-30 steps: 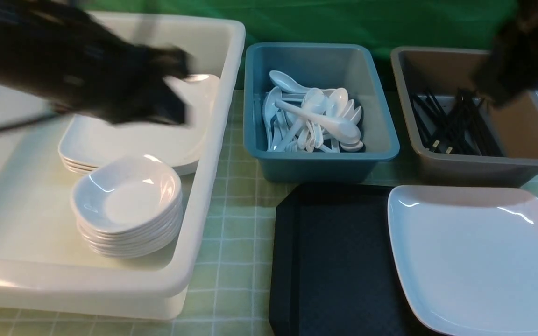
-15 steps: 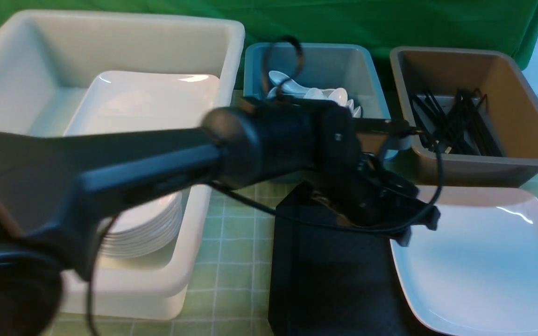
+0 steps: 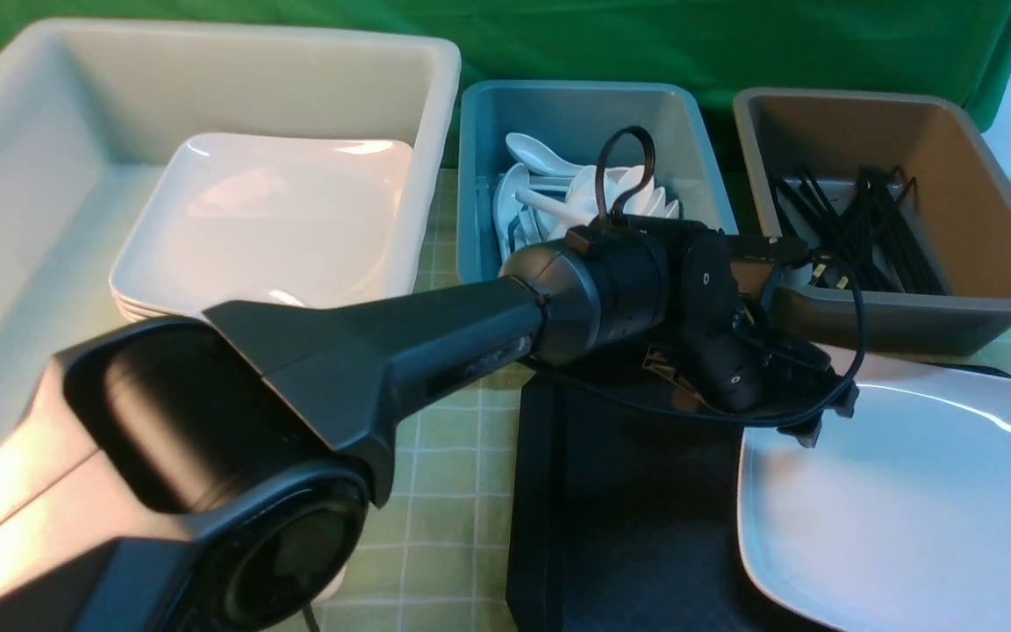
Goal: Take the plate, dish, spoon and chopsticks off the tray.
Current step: Use the left arm to grab a plate from the dinner plate
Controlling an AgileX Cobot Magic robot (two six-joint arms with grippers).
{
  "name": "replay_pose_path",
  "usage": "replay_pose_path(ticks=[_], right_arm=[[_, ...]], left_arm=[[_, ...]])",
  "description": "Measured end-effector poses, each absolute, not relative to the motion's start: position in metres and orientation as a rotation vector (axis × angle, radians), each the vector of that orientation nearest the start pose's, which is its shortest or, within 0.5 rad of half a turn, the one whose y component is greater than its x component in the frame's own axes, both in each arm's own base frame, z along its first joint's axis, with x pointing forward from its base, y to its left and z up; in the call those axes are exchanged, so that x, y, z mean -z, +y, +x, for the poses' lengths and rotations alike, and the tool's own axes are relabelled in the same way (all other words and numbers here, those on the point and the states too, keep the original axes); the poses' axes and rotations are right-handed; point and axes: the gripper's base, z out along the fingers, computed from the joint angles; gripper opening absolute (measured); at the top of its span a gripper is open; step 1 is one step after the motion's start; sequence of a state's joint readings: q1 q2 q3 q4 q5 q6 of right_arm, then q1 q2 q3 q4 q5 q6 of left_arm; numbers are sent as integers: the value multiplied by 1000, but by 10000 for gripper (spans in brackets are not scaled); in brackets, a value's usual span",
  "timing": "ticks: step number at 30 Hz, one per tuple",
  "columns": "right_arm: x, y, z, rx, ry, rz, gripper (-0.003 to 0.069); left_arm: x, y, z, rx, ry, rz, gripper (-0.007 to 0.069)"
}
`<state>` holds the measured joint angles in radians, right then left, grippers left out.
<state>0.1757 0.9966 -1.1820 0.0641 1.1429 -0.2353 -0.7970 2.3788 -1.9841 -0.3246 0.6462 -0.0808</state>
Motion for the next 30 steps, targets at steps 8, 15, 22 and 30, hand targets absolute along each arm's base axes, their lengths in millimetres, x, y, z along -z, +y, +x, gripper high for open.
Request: replay_pose_path(ticks=[8,15,22,30], right_arm=[[-400,35,169,-50,2390,-511,11],[-400,35,169,-49,2390,-513,7],[-400,36,169,-50,2389,-514,7],[-400,36,169,-51,2389,-516,6]], left_arm=[[-166,-388,365,579,2485,672,441],[-169,-394,373,640,2374,610,441],[-154,-398,377,658,2365,586,440],[-149,-400,377,684,2357,590,186]])
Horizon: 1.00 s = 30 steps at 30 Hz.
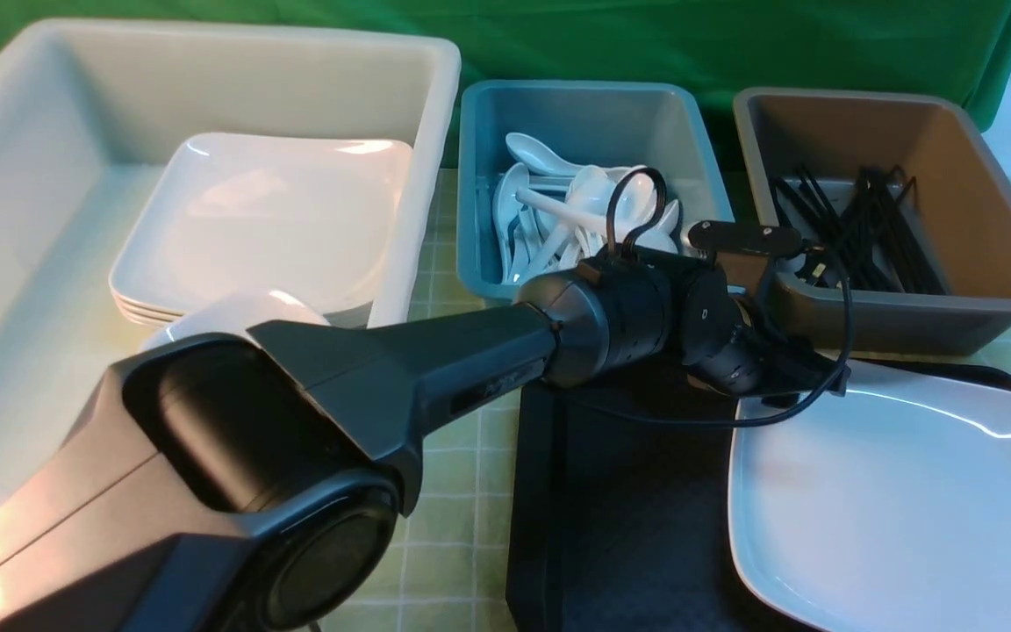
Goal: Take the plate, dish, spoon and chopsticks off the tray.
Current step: Use the left arm to grab a plate from the dinner plate, then use the left arm to put the plate into the large storage box on the left
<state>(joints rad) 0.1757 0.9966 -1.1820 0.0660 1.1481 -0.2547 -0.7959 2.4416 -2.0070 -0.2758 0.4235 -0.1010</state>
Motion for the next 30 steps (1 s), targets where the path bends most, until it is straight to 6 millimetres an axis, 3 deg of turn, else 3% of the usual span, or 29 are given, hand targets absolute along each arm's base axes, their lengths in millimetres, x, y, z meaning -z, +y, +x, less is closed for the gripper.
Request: replay_pose_path(ticks=[2,6,19,30], right_arm=[[-400,36,169,-50,2389,-517,6],[-400,36,169,-50,2389,-517,6],[-417,35,166,-51,2342,-511,6],[-438,41,160,-132,2272,-561,6]], left_arm=[[-152,-399,378,719,2375,542,108],[-170,-395,374,717,2395,560,80],[-276,-362,341,518,2338,899,27],[-355,-329,313,440,2216,990,4]])
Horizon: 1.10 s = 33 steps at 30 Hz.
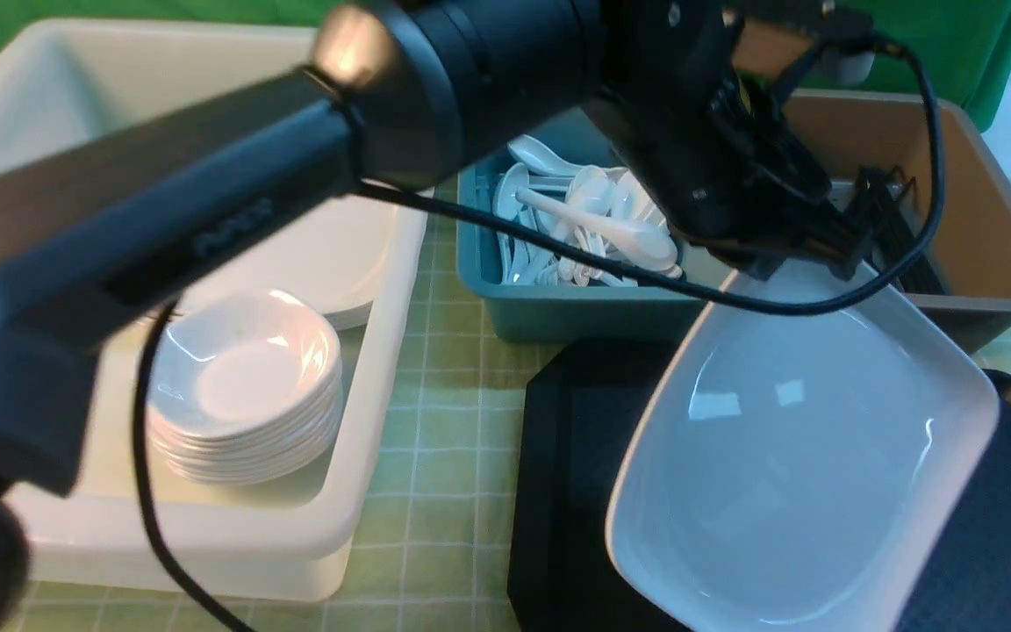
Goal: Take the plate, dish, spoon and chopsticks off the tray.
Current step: Use the left arm to put the plate into the large storage box on the left
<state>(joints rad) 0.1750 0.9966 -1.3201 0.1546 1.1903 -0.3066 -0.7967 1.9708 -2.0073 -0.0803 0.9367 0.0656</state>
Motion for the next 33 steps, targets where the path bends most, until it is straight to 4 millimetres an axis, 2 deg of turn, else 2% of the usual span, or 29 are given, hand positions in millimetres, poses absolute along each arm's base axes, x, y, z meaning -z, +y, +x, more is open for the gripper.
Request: replay_pose_path(ticks=[3,4,6,8,10,11,12,15,18,20,21,23,25,26,30,33], right_arm=[[-447,48,156,-216,2224,-598,6],[-448,48,156,-221,2220,-601,6],[-452,51,154,-258,2193,-623,6],[-460,56,151,-319,2141,-655,6],[-462,57,150,-333,2126,-662,6],[-465,59,150,-351,2105,-663,6],[-466,59,149,-356,2101,-665,6],[-471,63,150,-403,2057,-691,8],[-475,69,156,-451,2028,-723,8],[-480,75,170,-495,2016,-737,8],[-480,75,170,-495,2016,-737,8],[-485,81,190,-513,2013,-755,8],[-487,87,201,-523,2011,-776,8],[-491,98,212,-545,2000,-822,8],[-499,132,225,-606,1950,-948,8],[-500,161,231,-656,1916,-1041,8]], left_arm=[[-381,-312,307,379,2155,989,4],[-381,-312,307,379,2155,989,4],[-393,-302,306,376,2132,965,4],[-415,-280,308,399,2109,891,4],[-423,-270,309,415,2104,855,4],[-432,-256,312,432,2100,807,4],[-433,-255,313,433,2099,802,4],[-451,-219,322,425,2084,689,4],[-468,-174,332,399,2065,548,4],[-479,-139,337,389,2054,430,4],[-480,-135,338,388,2053,418,4],[-488,-90,345,379,2044,265,4],[-489,-67,349,379,2044,188,4],[-487,-34,355,387,2045,80,4],[-472,26,362,391,2039,-116,4],[-449,68,367,414,1996,-307,4]])
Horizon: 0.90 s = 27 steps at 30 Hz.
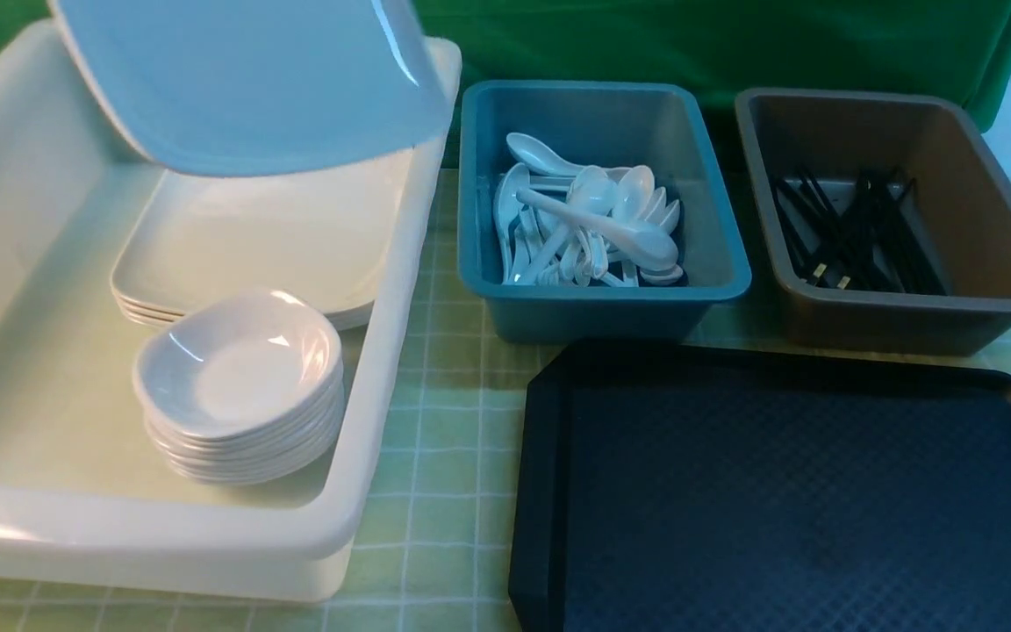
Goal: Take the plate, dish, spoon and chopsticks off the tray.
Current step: Use the left arm to put the plate into the large storage box on the left
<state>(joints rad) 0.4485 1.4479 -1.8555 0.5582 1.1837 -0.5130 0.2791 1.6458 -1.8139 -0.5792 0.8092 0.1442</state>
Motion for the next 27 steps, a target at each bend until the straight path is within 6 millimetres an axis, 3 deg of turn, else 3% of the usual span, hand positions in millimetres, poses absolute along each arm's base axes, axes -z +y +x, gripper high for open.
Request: replay_pose_path(ticks=[1,3,6,10,11,13,21,27], right_arm=[[-500,164,232,-662,1912,-1051,8],[-497,182,235,-692,1900,-1103,8],[-493,195,238,-713,1906,-1133,8],[-491,197,239,-707,1923,-1127,8],[-490,195,240,-688,1933,-1117,8],[-490,195,241,-673,1940,-1110,8],[-491,194,243,-669,1949,-1066,8],[-491,194,243,-669,1950,-1062,8]], left_arm=[[-447,69,367,421,1991,-320,4],[-420,90,373,421,1949,-458,4],[-383,100,377,432,1912,-604,5],[-337,100,378,489,1878,-793,6],[-317,95,377,507,1859,-877,6],[-299,87,375,504,1830,-952,6],[-276,46,378,466,1726,-1026,7],[-266,35,382,468,1766,-1008,7]])
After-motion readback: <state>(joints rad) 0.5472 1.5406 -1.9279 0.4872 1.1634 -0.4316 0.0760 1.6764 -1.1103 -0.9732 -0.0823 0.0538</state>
